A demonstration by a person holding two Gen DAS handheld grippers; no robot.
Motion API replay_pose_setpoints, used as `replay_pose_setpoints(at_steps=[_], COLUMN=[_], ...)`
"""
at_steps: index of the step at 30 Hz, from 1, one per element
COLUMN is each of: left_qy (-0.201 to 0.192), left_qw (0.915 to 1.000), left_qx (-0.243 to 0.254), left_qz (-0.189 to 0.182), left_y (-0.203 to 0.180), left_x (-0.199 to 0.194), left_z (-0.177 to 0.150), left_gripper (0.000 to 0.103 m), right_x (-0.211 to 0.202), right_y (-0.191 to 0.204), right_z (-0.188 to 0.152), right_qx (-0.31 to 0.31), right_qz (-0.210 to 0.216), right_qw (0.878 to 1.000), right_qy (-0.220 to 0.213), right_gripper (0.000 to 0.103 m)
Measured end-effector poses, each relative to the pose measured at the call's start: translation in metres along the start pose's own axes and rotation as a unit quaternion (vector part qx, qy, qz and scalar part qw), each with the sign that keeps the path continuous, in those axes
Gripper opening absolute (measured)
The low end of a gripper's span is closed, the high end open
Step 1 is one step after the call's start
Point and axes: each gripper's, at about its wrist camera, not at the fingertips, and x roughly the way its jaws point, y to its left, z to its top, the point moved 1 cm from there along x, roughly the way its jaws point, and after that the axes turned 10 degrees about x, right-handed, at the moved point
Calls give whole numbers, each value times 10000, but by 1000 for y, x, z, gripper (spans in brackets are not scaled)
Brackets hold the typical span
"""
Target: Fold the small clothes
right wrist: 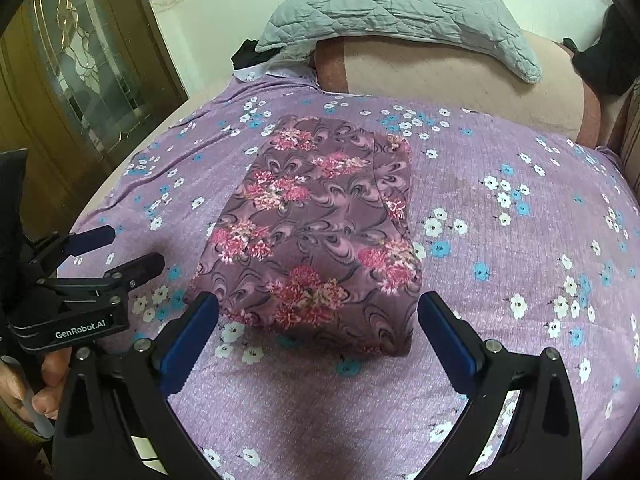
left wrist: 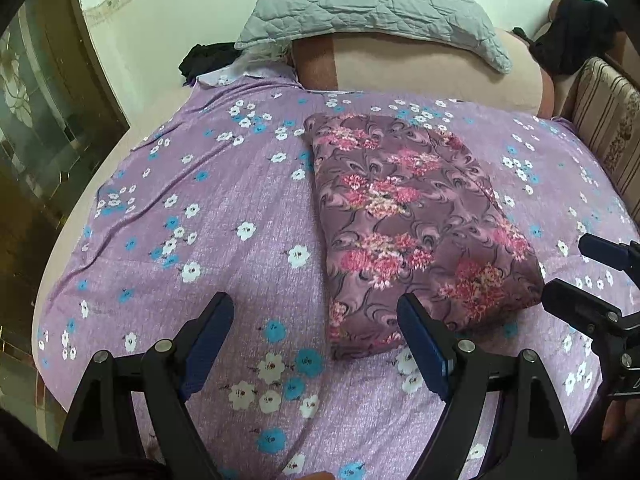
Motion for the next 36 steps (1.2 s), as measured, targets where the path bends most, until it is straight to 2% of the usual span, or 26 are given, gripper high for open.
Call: replay_pose_setpoints(at_steps=[9, 13, 21, 36], left_qy=[-36, -121, -47, -268], left_qw=[10000, 9999, 9999, 9995], left_qx=[68, -9, -60, -94], left_qz=[0, 4, -101, -139], left_y=[-4, -2, -3, -2], left_x=[12, 18, 25, 7], left_z=[18, 20, 19, 26], left_gripper=[84, 84, 85, 85], right_x=[8, 15, 26, 3], right_y=[-3, -8, -21, -9], right_z=[16, 23, 17, 26], right_qx=[-49, -89, 86, -4], right_qz=[78, -30, -16, 102], right_qw=[10000, 10000, 10000, 9994], right_qy=[27, -16, -40, -336], right_gripper=[100, 100, 100, 100])
